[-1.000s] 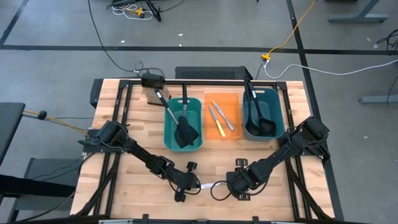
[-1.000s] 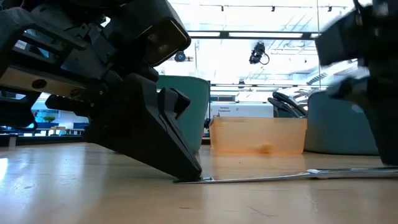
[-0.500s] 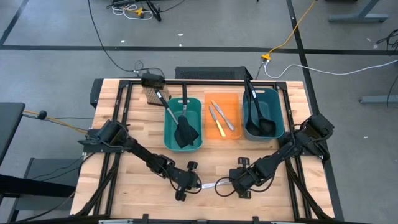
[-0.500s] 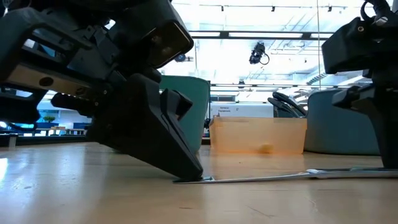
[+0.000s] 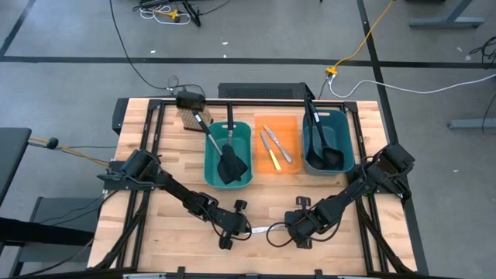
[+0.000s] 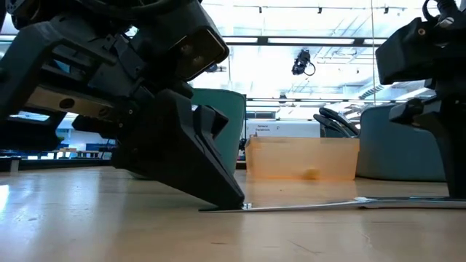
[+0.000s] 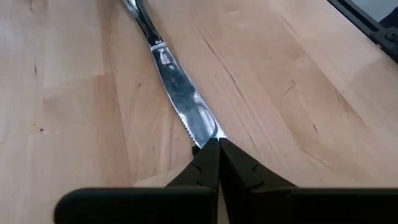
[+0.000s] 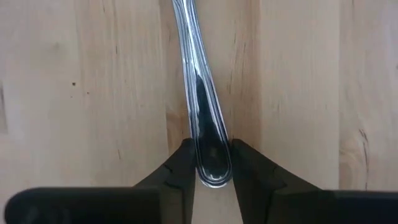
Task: Pick & Place Kitchen Items
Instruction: Put the silver table knife into the orange bin
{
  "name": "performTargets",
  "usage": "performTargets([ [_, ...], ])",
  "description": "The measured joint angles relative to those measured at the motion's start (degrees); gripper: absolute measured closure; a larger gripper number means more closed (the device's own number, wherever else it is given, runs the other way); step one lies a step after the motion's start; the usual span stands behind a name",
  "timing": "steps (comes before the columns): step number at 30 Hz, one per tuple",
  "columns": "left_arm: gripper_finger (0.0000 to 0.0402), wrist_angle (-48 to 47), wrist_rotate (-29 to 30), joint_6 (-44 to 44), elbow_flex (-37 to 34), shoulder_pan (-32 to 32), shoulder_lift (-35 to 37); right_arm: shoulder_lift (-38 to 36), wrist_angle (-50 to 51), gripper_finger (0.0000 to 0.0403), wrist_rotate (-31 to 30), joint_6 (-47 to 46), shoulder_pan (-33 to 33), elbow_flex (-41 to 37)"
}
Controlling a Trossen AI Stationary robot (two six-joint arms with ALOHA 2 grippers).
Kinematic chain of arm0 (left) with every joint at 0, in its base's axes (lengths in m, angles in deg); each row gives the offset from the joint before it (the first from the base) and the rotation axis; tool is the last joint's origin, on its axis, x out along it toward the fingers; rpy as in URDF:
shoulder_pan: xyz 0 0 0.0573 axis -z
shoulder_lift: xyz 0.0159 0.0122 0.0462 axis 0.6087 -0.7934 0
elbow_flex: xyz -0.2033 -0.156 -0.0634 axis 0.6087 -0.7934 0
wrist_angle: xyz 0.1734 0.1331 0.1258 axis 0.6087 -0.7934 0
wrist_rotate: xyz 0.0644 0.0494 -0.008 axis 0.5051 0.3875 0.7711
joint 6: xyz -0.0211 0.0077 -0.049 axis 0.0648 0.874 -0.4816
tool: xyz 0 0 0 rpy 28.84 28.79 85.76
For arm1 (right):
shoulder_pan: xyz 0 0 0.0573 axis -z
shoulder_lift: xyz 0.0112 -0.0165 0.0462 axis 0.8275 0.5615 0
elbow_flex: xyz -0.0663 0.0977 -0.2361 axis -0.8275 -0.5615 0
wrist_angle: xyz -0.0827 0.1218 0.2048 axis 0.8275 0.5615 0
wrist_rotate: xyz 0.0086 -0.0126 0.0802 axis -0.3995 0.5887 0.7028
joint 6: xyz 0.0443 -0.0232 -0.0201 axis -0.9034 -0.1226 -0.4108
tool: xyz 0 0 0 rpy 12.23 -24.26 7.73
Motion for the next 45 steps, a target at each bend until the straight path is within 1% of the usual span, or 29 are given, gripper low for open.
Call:
performTargets([
  [6,0.0386,0.93,0.0,1.71,0.08,0.08,-0.07,0.69,4.7,0.0315,-0.72,1.11,0.01,3.48],
  [13,0.0384,1.67,0.02,2.16,0.12,0.11,0.47,0.67,5.74,0.0315,-1.0,1.1,-0.03,3.72],
  [15,0.0384,1.35,0.91,2.53,0.08,0.13,1.25,0.67,5.81,0.0317,-1.29,0.87,-0.05,3.74],
  [20,0.0383,0.45,2.64,4.32,-0.09,0.3,3.16,0.72,6.62,0.0317,-4.39,0.56,-0.64,4.58],
  [24,0.0383,1.14,2.62,5.18,-0.01,0.44,3.76,0.79,7.35,0.0328,-6.65,0.44,-0.75,5.74],
  [26,0.0383,1.26,2.62,5.19,-0.01,0.44,3.82,0.78,8.22,0.0358,-6.88,0.62,-0.77,6.3],
  [32,0.0383,1.45,3.71,5.35,0.02,0.42,3.87,0.86,9.11,0.0395,-6.29,1.26,-0.8,6.47],
  [35,0.0383,1.64,3.97,5.35,0.06,0.42,3.91,0.86,9.09,0.0398,-6.25,2.02,-0.82,6.49],
  [37,0.0383,1.77,5.3,5.35,0.08,0.44,3.93,0.86,9.02,0.039,-6.45,1.9,-0.8,6.49],
  [40,0.0383,1.79,9.56,6.29,0.08,0.42,3.94,0.86,8.72,0.0378,-7.53,1.45,-0.7,6.49],
  [43,0.0383,1.86,14.42,6.52,0.11,0.39,4.04,0.86,8.18,0.0376,-7.56,1.51,-0.6,6.49],
  [45,0.0383,1.98,15.76,6.36,0.17,0.02,4.06,0.84,7.83,0.0377,-7.57,1.67,-0.58,6.49],
])
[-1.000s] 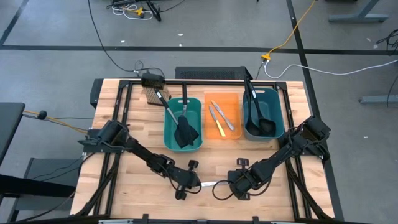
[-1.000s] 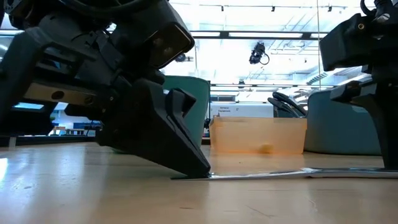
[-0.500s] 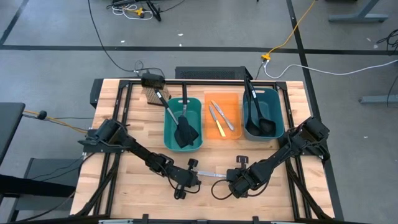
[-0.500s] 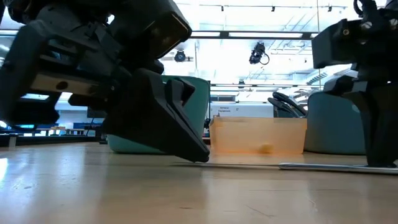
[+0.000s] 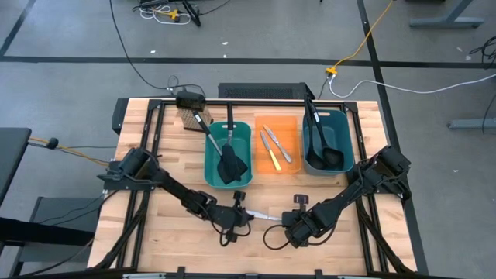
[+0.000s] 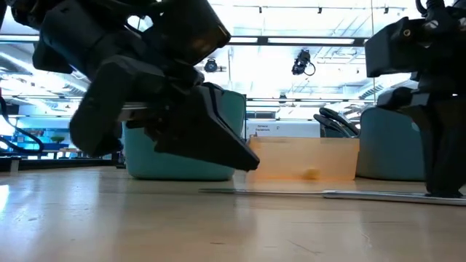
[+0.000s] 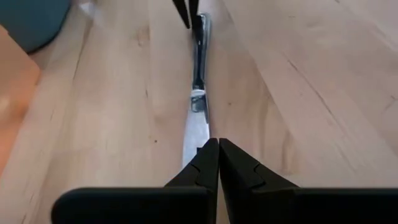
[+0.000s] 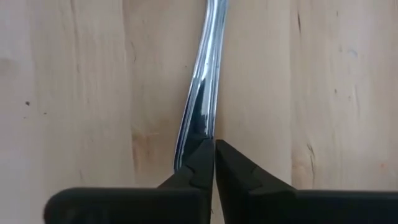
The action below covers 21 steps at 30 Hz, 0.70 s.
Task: Pick & Place Kitchen Items
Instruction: Put the silver table knife into the orange bin
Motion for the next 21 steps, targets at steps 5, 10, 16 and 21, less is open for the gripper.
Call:
performTargets([
  [5,0.0383,-1.06,-2.11,-0.15,0.02,-1.41,0.06,-0.04,-2.51,0.0382,-0.32,1.66,0.0,0.04],
  [10,0.0384,-6.77,-4.02,-1.25,0.02,-2.38,0.06,-0.07,-2.35,0.0382,-0.3,2.23,0.04,0.09],
  [16,0.0397,-7.91,-3.89,-1.25,0.13,-2.46,0.17,-0.17,2.45,0.0382,0.01,2.3,0.06,0.17],
  [21,0.039,-8.19,-3.97,-1.21,0.13,-1.8,0.3,-0.17,3.49,0.0382,0.25,2.82,0.04,0.17],
])
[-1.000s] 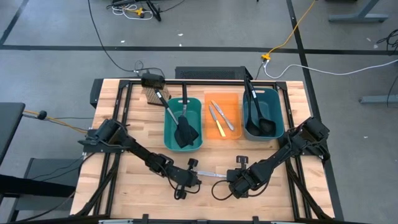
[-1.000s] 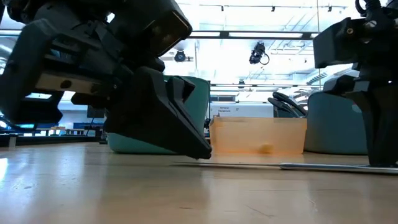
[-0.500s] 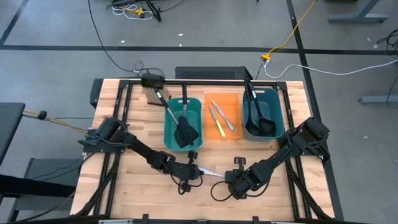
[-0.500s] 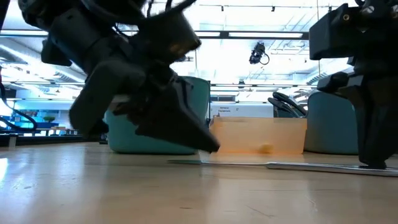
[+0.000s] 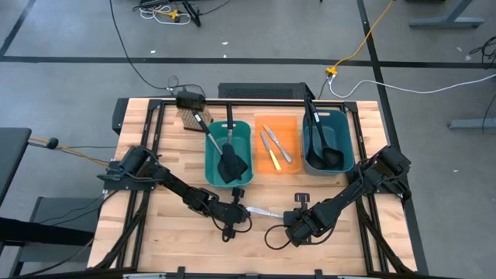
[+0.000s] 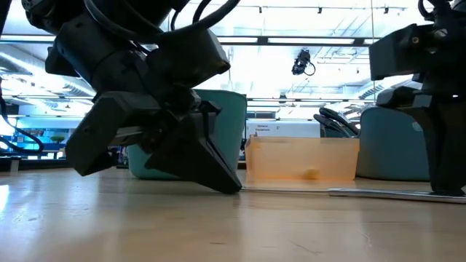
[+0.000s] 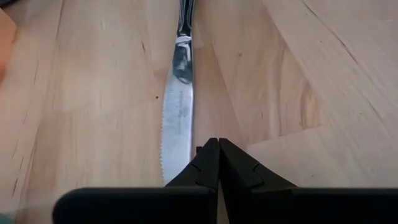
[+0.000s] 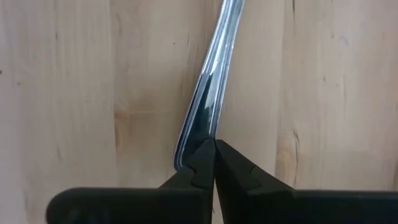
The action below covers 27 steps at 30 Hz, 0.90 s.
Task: Pick & Place Kitchen Items
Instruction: Put the silver table knife into the orange bin
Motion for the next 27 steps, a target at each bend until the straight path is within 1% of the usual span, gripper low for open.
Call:
performTargets([
  [4,0.0388,-0.28,0.92,2.56,-0.09,0.97,0.48,0.0,-0.04,0.0382,-0.04,2.37,0.0,0.0],
  [8,0.0397,-0.01,7.43,6.24,-0.13,2.13,2.21,-0.26,-0.24,0.0382,-0.13,4.02,0.0,0.0],
  [11,0.0395,1.58,13.33,8.74,-0.04,2.24,2.45,-0.39,-0.42,0.0382,-0.61,4.25,0.0,0.0],
  [12,0.0395,1.39,14.07,9.26,-0.1,1.94,2.43,-0.47,-0.47,0.0382,-0.59,4.52,0.0,0.0],
  [14,0.0397,1.08,12.78,9.14,-0.11,0.71,2.27,-0.51,-0.63,0.0382,-0.63,5.31,0.0,0.0],
  [19,0.0397,0.04,5.27,7.03,-0.11,-1.72,2.12,-0.5,-1.08,0.0382,-0.62,5.46,0.0,0.0],
  [23,0.0398,-0.25,3.29,7.4,-0.11,-1.31,2.12,-0.5,-1.44,0.0382,-1.34,5.51,0.0,0.0],
  [27,0.0397,-3.13,1.09,7.05,-0.11,-0.71,2.12,-0.5,-1.42,0.0382,-1.62,5.51,0.0,0.0],
])
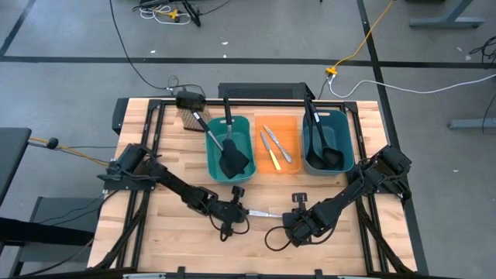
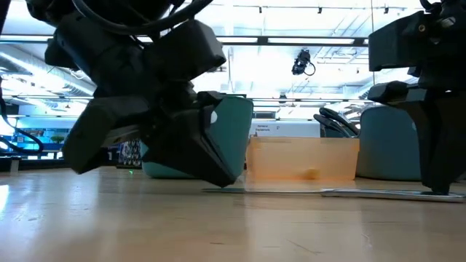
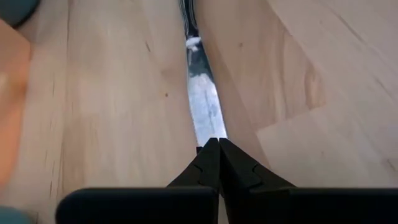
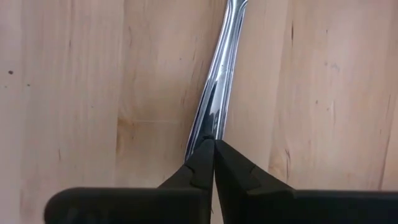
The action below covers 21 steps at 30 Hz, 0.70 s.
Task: Pick & Place Kitchen Items
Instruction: Put the silver table knife into the orange bin
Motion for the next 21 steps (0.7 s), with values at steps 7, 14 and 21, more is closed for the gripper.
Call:
performTargets([
  [7,0.0397,-2.51,0.87,-1.11,0.07,0.33,0.0,0.0,-0.02,0.0382,-0.07,0.0,0.0,0.0],
  [14,0.0398,-2.61,-1.8,-1.7,0.09,-0.81,-0.39,0.0,0.08,0.0382,-0.04,0.0,0.0,0.0],
  [21,0.0399,-2.36,-6.28,-6.83,0.5,-2.91,-3.55,-0.24,0.32,0.0368,1.65,-1.56,-0.02,0.0],
])
